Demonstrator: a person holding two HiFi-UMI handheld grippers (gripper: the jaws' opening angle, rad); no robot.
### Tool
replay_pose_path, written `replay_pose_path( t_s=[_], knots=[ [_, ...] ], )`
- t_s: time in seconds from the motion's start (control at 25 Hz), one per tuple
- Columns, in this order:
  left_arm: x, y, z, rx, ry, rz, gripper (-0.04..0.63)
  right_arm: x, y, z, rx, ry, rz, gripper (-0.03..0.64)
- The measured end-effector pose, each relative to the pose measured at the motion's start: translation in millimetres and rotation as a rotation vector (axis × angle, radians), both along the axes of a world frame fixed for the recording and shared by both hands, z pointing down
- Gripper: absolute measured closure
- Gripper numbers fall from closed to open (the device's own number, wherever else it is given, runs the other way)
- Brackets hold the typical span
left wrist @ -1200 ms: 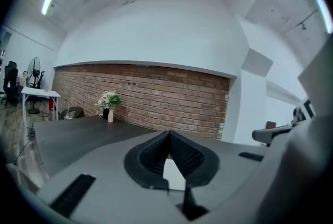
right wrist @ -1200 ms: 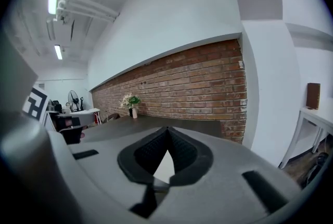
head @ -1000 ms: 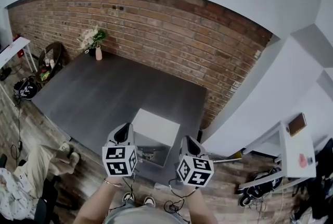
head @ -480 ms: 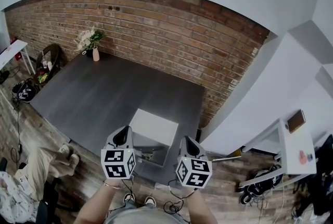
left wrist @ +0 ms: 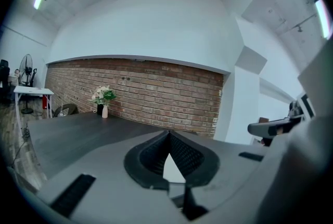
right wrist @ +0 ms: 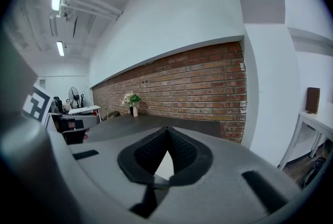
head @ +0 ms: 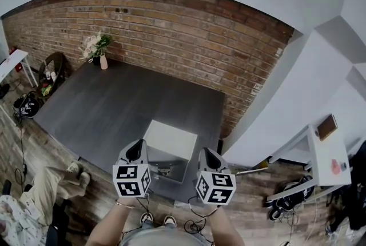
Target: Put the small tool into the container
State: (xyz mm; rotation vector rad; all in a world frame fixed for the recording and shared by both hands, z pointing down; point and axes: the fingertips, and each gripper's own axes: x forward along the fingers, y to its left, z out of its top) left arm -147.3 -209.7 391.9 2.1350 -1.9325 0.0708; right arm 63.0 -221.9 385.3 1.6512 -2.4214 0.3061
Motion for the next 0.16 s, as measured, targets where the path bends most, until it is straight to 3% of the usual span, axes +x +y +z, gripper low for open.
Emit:
replay_pose_path(
  t_s=[0.16],
  knots=[
    [0.9,-1.8,-0.8,0.003,-0.002,0.005,0.591,-1.1,-1.9,-1.6,0.005,-0.002,-0.002,0.617]
  ],
)
